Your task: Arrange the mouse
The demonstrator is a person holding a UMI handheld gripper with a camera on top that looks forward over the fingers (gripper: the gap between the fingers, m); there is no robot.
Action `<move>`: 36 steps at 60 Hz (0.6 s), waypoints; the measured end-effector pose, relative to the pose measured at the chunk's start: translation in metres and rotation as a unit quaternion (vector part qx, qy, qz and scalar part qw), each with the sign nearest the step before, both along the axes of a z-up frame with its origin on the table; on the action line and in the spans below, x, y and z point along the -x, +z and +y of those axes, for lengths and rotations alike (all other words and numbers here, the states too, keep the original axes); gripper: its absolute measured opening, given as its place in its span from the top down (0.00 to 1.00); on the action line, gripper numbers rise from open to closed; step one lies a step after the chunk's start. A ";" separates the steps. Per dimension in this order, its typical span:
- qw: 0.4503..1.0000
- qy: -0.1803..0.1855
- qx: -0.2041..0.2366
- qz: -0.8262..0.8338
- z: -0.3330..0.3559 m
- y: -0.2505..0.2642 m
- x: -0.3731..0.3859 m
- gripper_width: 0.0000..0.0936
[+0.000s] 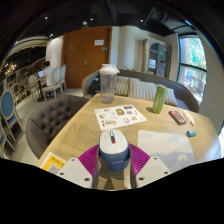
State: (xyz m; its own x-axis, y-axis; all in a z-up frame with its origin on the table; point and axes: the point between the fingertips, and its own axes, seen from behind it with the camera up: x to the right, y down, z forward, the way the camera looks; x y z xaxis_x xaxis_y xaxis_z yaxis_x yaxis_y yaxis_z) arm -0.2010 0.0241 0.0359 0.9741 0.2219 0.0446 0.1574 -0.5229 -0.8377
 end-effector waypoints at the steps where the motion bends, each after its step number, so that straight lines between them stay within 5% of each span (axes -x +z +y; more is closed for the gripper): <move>1: 1.000 0.002 -0.011 0.002 0.000 0.012 0.000 0.54; 10: 0.991 -0.051 -0.122 0.029 0.000 0.137 -0.062 0.54; 16: 0.984 -0.101 -0.143 0.020 0.008 0.161 -0.133 0.54; 26: 0.987 -0.146 -0.063 0.008 0.007 0.075 -0.194 0.54; 36: 0.990 -0.135 0.020 0.035 0.012 -0.015 -0.205 0.54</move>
State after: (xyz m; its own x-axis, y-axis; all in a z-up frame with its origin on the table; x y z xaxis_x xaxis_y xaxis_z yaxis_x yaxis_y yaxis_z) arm 0.0041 0.0363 0.0205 0.9985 -0.0470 -0.0278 -0.0497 -0.5712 -0.8193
